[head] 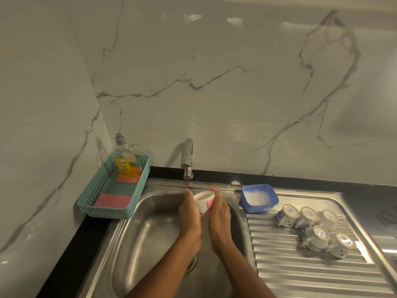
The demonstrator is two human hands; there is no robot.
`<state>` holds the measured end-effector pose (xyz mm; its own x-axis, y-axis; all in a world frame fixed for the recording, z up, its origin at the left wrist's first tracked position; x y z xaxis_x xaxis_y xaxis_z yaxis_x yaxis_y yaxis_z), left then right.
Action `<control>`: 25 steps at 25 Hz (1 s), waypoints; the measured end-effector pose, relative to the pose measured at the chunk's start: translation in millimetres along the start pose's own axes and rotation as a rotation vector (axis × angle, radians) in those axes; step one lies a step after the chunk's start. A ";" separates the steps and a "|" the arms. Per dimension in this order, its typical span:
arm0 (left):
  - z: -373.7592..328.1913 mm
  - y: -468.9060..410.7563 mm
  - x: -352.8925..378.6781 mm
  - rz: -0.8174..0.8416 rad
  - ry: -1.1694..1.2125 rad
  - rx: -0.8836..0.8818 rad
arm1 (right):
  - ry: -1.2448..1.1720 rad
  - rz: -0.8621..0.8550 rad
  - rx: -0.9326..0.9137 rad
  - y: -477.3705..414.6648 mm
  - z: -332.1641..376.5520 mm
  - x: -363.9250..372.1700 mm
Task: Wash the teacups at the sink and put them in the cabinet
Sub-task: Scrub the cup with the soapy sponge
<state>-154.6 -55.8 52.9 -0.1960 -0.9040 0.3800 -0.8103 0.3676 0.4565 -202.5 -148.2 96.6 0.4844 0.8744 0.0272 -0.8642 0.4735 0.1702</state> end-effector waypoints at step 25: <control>-5.9 0.9 -13.9 -0.048 0.030 -0.168 | -0.019 0.198 -0.044 6.8 -20.3 -3.6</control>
<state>-149.3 -41.5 52.8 -0.1404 -0.9155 0.3771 -0.7145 0.3573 0.6015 -212.8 -146.0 77.7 0.3070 0.9488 0.0749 -0.9476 0.2974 0.1168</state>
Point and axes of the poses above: each hand's wrist, its own y-axis away from the middle knuckle, its own x-axis out of the palm, z = x × y, the point moved 10 cm from there along -y, towards the middle knuckle, and after that the axes turned 12 degrees about z, right-handed, at the moved point
